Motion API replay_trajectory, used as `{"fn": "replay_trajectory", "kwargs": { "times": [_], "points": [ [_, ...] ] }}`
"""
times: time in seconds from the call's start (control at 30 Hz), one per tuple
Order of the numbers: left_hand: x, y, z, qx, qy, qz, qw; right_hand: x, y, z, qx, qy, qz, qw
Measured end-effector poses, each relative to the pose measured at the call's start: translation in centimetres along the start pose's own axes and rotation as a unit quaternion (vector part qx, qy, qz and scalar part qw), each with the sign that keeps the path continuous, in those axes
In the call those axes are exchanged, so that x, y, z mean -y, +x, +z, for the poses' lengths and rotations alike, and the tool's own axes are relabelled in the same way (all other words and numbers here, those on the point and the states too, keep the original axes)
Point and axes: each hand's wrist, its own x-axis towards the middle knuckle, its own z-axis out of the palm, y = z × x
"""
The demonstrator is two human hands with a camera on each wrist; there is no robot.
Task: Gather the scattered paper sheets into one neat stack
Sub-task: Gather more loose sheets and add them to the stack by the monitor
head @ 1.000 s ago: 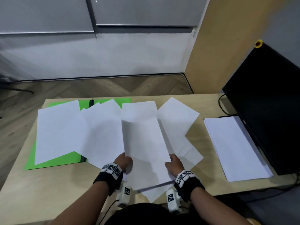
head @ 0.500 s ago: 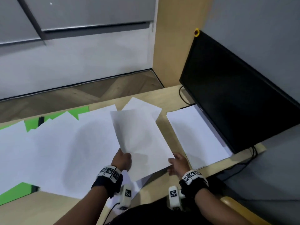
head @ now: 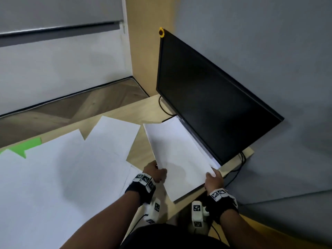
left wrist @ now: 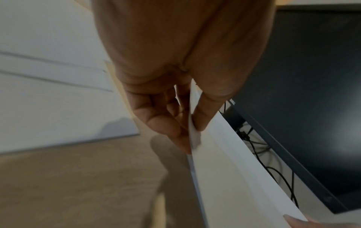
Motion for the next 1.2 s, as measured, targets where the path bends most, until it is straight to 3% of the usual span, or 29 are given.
{"fn": "replay_trajectory", "kwargs": {
  "times": [0.23, 0.33, 0.47, 0.53, 0.6, 0.67, 0.7, 0.77, 0.87, 0.93, 1.07, 1.2],
  "points": [
    [1.3, 2.0, 2.2, -0.044, 0.011, -0.023, 0.999, 1.2, 2.4, -1.8, -0.044, 0.032, -0.011, 0.998],
    [2.9, 1.7, 2.1, -0.049, 0.038, -0.018, 0.998, 1.3, 2.3, -2.1, -0.042, -0.051, -0.008, 0.998],
    [4.9, 0.7, 0.1, -0.102, -0.009, 0.01, 0.995, 1.3, 1.3, -1.4, -0.112, -0.159, -0.048, 0.98],
    [5.9, -0.2, -2.0, -0.153, -0.006, 0.025, 0.988, 1.3, 0.7, -0.2, -0.077, -0.175, -0.086, 0.978],
    [7.6, -1.2, -4.3, -0.265, 0.087, 0.033, 0.96, 1.3, -0.6, 1.5, -0.028, -0.195, -0.143, 0.97],
    [9.0, -2.5, -6.6, -0.363, 0.164, -0.011, 0.917, 1.8, -2.4, 3.3, 0.018, -0.222, -0.192, 0.956],
    [9.8, -3.3, -8.0, -0.378, 0.188, -0.053, 0.905, 2.1, -3.4, 4.4, 0.048, -0.235, -0.212, 0.948],
    [11.8, -4.7, -10.7, -0.369, 0.226, -0.15, 0.889, 2.5, -5.2, 6.8, 0.128, -0.245, -0.243, 0.93],
    [15.6, -6.6, -13.5, -0.392, 0.128, -0.255, 0.875, 1.8, -7.0, 10.3, 0.259, -0.249, -0.265, 0.895],
    [18.1, -8.3, -14.6, -0.401, 0.084, -0.297, 0.862, 1.1, -8.2, 12.4, 0.31, -0.262, -0.277, 0.871],
    [22.6, -12.4, -16.5, -0.391, 0.069, -0.359, 0.845, 0.9, -10.7, 15.8, 0.334, -0.322, -0.278, 0.841],
    [26.2, -15.8, -17.7, -0.343, 0.135, -0.332, 0.868, 1.2, -13.3, 18.5, 0.292, -0.439, -0.281, 0.802]
  ]
}}
